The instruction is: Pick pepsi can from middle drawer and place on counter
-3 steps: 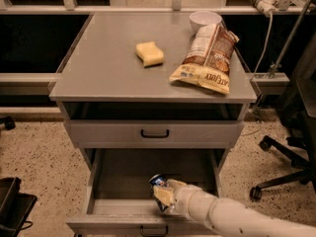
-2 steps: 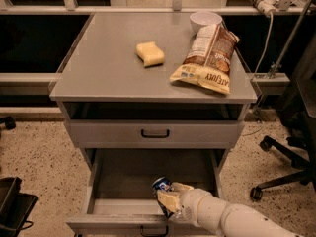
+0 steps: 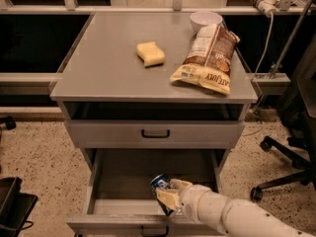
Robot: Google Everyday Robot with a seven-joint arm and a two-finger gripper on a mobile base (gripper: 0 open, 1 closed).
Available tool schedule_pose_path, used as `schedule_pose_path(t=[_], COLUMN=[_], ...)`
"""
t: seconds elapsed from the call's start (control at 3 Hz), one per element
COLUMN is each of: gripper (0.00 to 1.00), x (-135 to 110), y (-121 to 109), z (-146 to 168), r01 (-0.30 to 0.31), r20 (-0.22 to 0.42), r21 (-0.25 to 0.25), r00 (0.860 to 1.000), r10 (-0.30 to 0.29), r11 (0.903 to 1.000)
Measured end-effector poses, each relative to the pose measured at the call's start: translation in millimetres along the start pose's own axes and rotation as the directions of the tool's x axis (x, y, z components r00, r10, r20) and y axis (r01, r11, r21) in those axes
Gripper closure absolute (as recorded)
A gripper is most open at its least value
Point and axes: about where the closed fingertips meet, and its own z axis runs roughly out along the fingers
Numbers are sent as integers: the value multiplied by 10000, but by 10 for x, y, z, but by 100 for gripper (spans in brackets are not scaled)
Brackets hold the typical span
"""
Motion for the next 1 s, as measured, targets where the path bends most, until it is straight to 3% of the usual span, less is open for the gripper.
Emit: schedule_pose_path(t=[0.33, 0.67, 1.0], gripper=[100, 100, 100], x=[-804, -1704, -2295], y=[133, 568, 1025], z=[-322, -864, -1255], r01=[2091, 4249, 5690], r20=[671, 1145, 922], r21=[17, 262, 213], r00=[9757, 8980, 8176], r10=[-2087, -4249, -5684], r11=[9779, 9049, 8220])
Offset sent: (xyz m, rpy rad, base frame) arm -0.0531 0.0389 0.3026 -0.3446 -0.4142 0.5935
